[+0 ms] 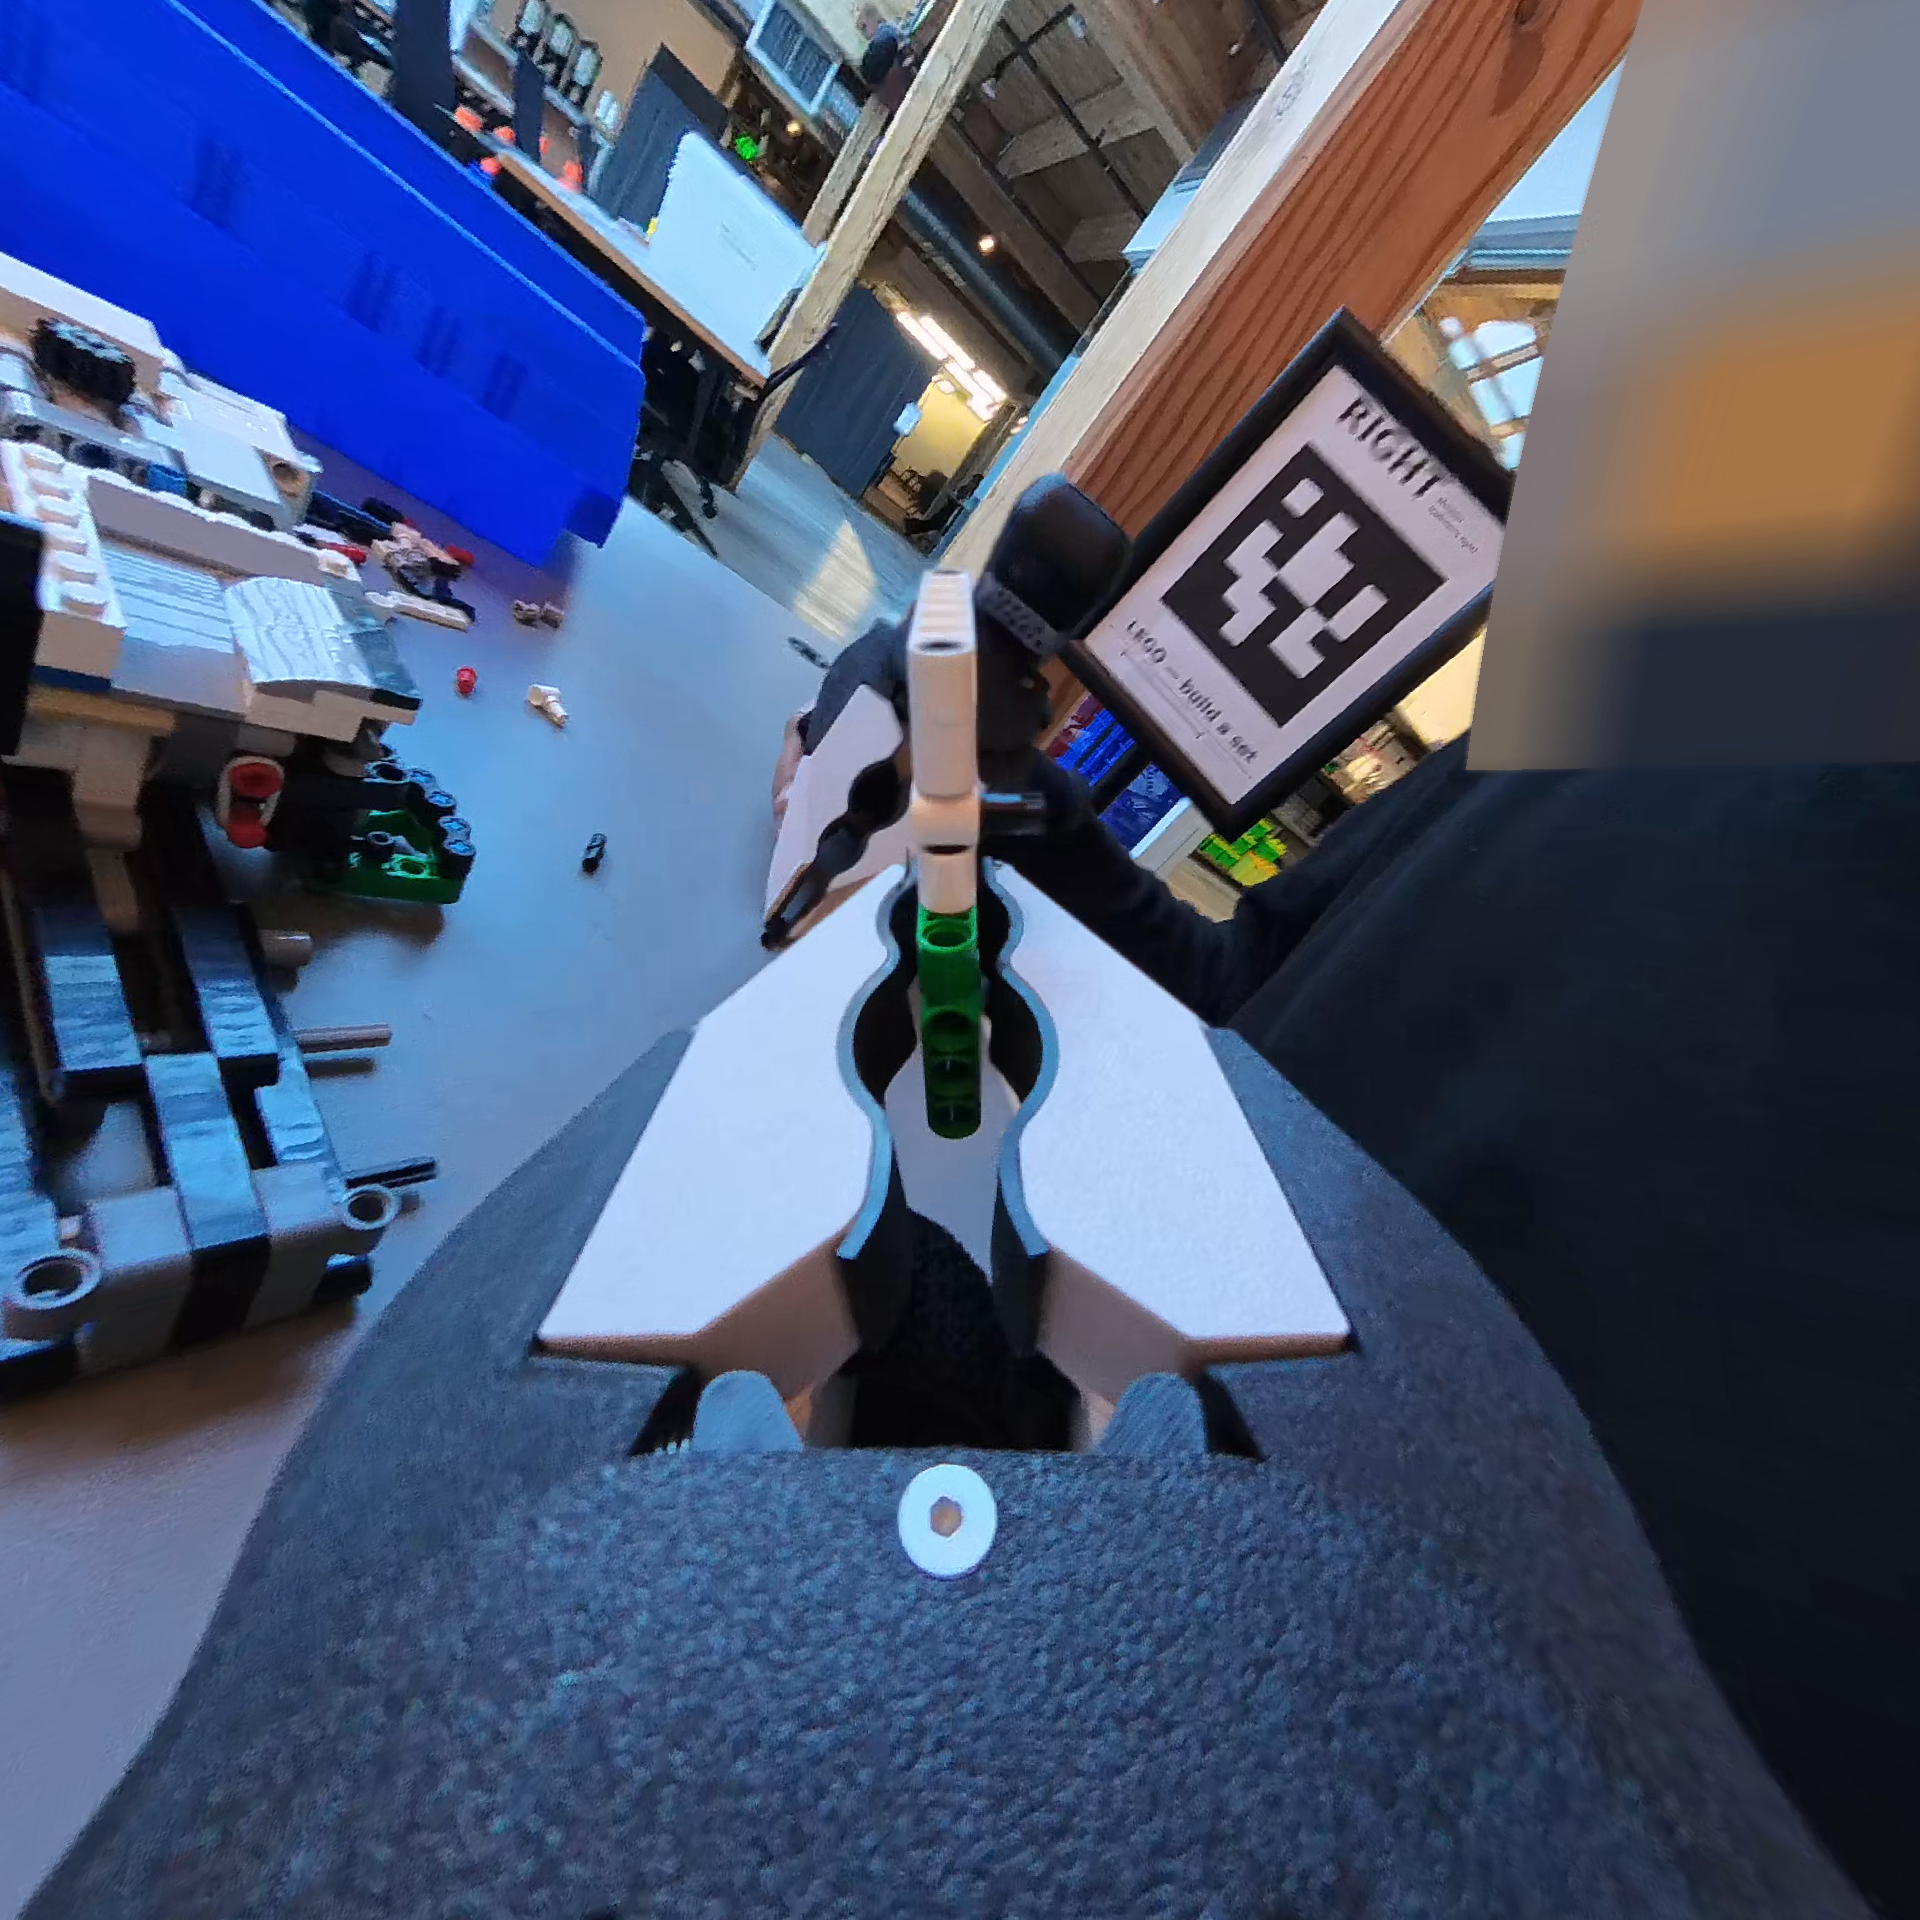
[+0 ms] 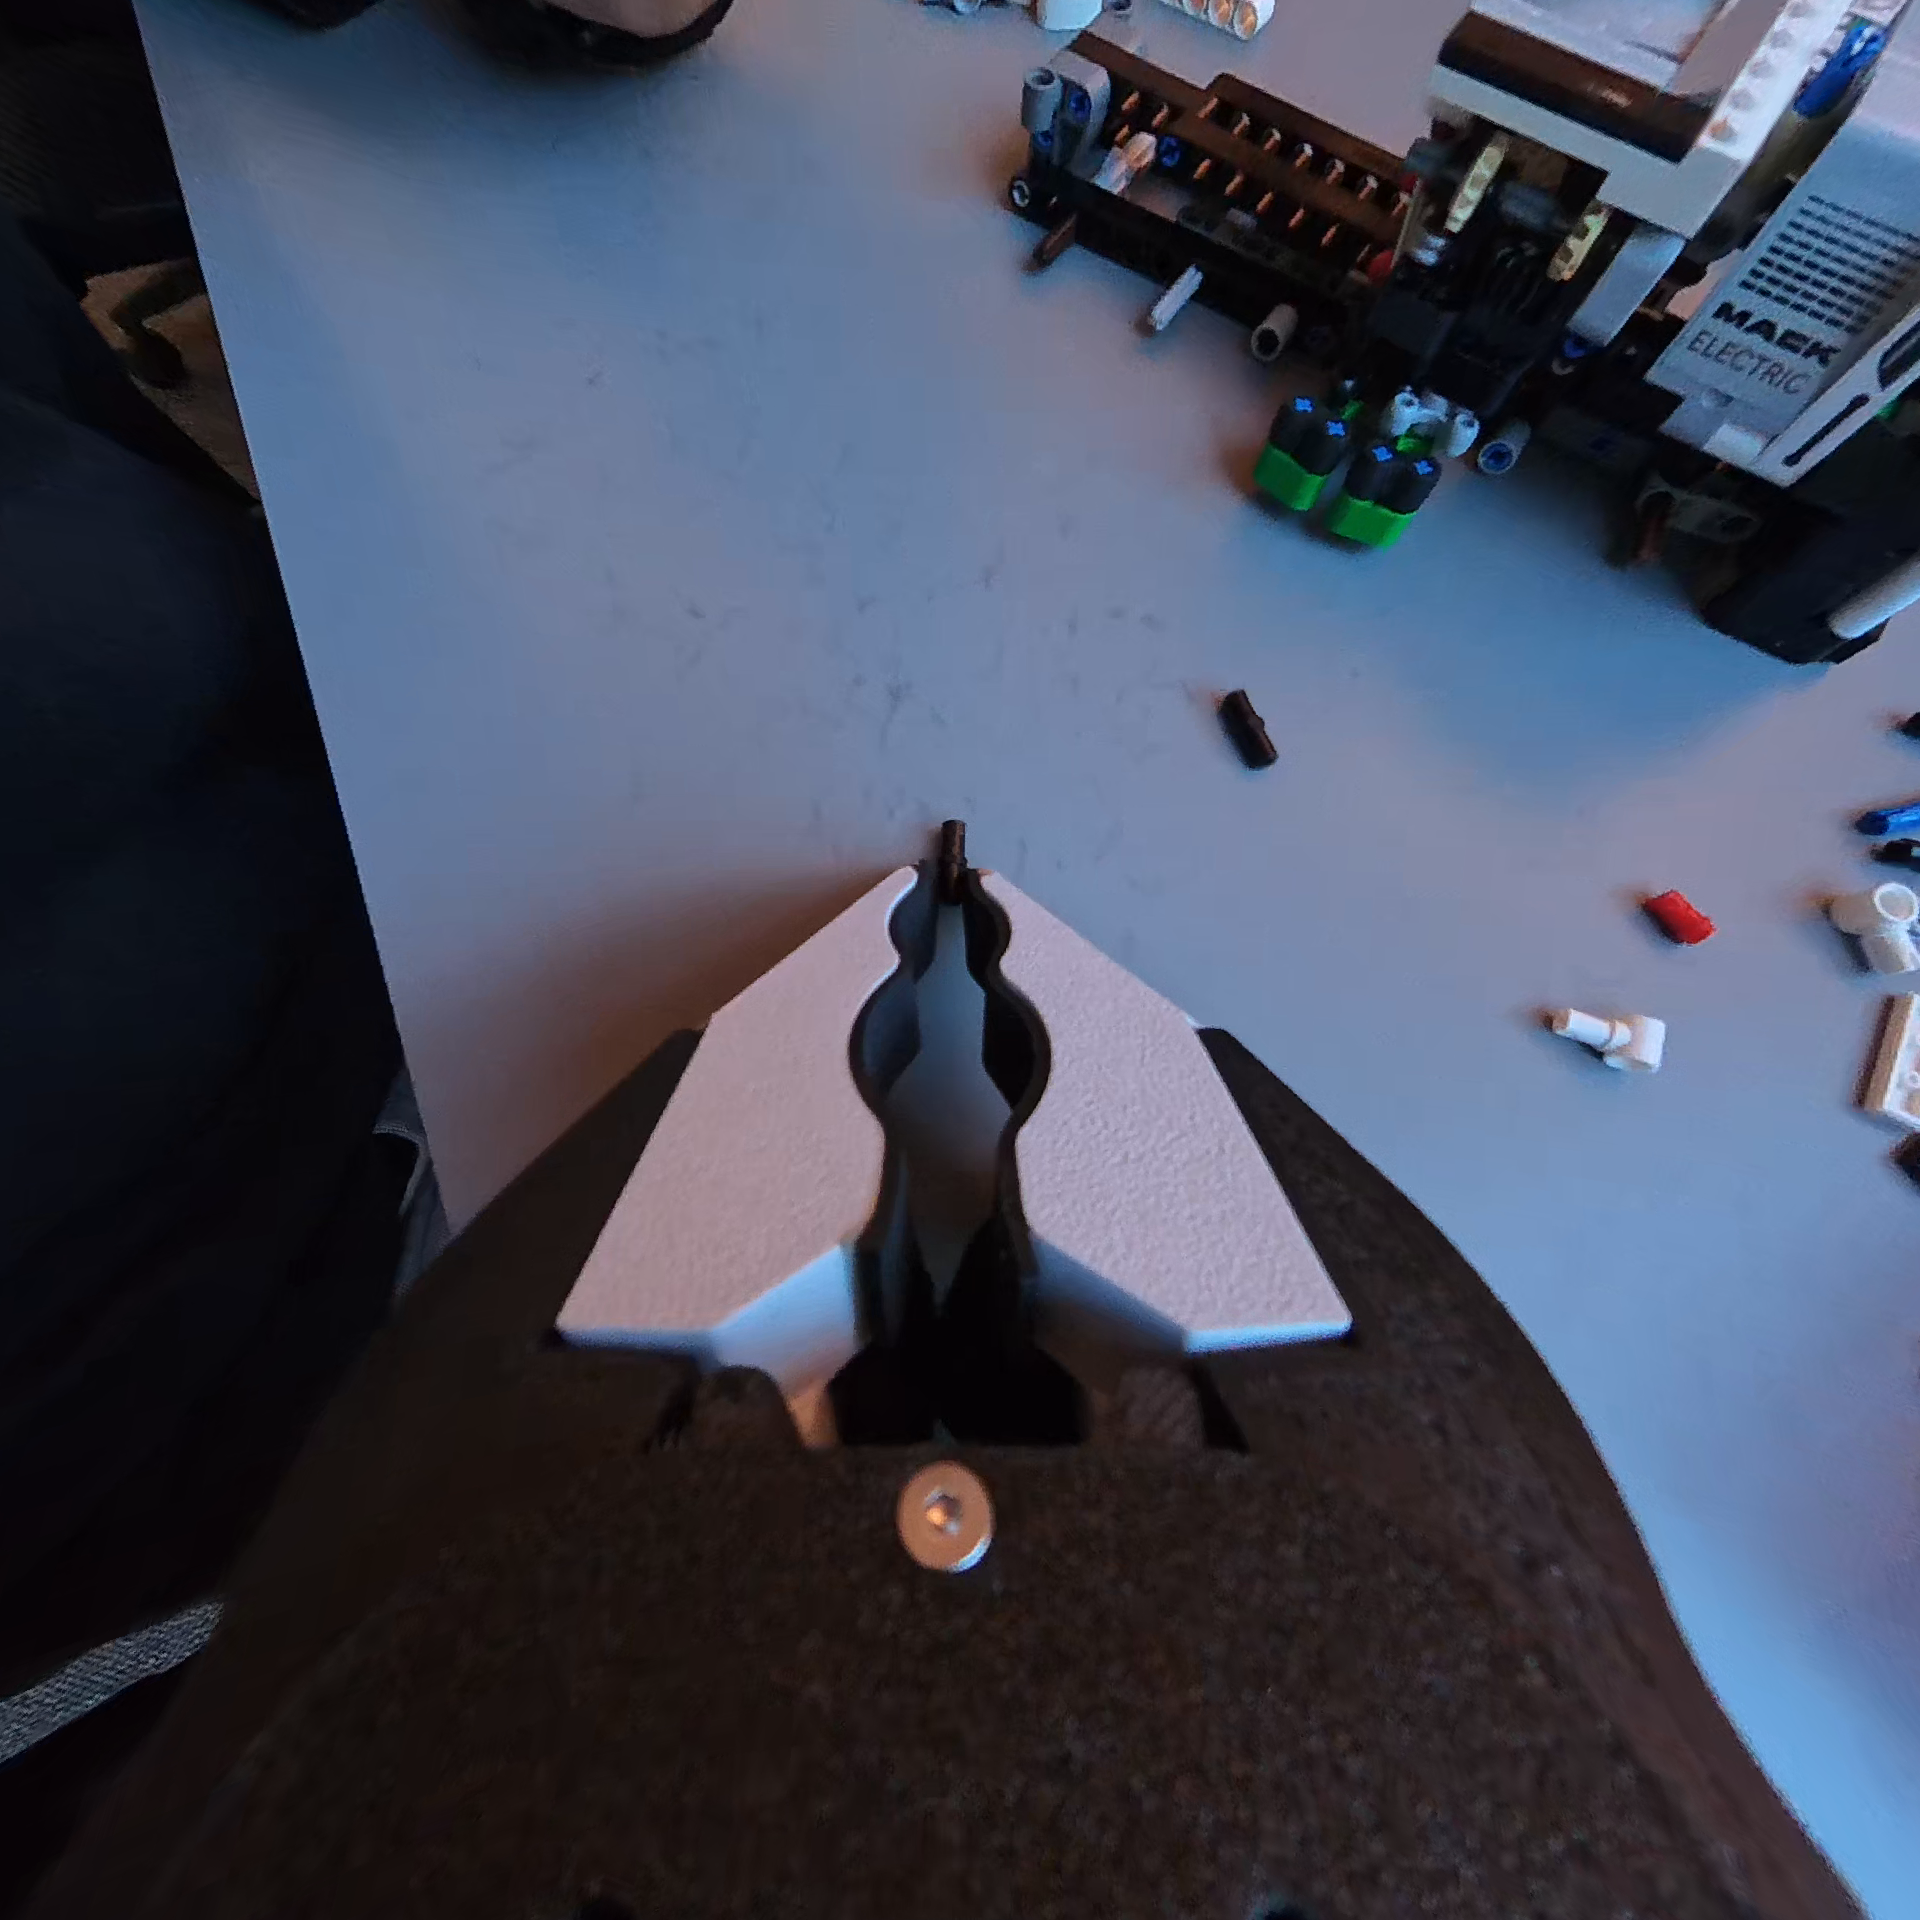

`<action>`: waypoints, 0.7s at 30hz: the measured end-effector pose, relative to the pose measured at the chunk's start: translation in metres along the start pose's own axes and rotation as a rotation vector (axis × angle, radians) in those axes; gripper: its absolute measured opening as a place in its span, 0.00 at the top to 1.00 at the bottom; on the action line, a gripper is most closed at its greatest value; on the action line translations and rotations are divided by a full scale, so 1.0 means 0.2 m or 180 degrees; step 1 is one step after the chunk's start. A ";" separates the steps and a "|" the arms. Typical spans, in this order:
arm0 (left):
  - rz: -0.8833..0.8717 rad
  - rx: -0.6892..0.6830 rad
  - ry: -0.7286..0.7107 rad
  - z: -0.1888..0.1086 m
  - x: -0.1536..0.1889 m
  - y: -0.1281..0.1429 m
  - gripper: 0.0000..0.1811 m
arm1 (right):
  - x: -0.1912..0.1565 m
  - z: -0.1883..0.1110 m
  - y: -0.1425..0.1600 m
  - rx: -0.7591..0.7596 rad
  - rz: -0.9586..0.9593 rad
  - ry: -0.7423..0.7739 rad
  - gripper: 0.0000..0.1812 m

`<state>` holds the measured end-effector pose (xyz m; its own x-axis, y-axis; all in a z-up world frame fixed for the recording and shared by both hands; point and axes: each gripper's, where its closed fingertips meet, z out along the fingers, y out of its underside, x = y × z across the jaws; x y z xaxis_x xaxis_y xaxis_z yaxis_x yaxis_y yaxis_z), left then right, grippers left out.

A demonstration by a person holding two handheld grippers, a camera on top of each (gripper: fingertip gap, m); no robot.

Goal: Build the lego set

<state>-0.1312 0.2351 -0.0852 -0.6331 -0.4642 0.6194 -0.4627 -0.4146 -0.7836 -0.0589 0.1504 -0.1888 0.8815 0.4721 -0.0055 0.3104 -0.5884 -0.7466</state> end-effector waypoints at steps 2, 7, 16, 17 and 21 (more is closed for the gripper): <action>0.0118 -0.0134 -0.0182 0.01 -0.03 0.03 0.96 | 0.02 0.01 -0.02 0.0020 -0.0025 0.0095 0.98; 0.0458 -0.0486 -0.0651 0.08 -0.09 0.11 0.96 | -0.02 0.01 -0.27 0.0381 -0.0224 0.0235 0.98; 0.0214 -0.0345 -0.0585 0.10 -0.09 0.10 0.96 | -0.07 0.10 -0.51 0.0489 -0.0599 0.0647 0.98; 0.0215 -0.0353 -0.0591 0.10 -0.09 0.10 0.96 | -0.08 0.10 -0.53 0.0563 -0.0592 0.0636 0.98; 0.0235 -0.0322 -0.0586 0.10 -0.09 0.09 0.96 | -0.09 0.09 -0.56 0.0657 -0.0630 0.0700 0.98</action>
<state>-0.1164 0.2207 -0.1098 -0.5479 -0.6293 0.5511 -0.4851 -0.2977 -0.8222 -0.1165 0.2195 -0.1161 0.8739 0.3980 0.2792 0.4243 -0.3441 -0.8376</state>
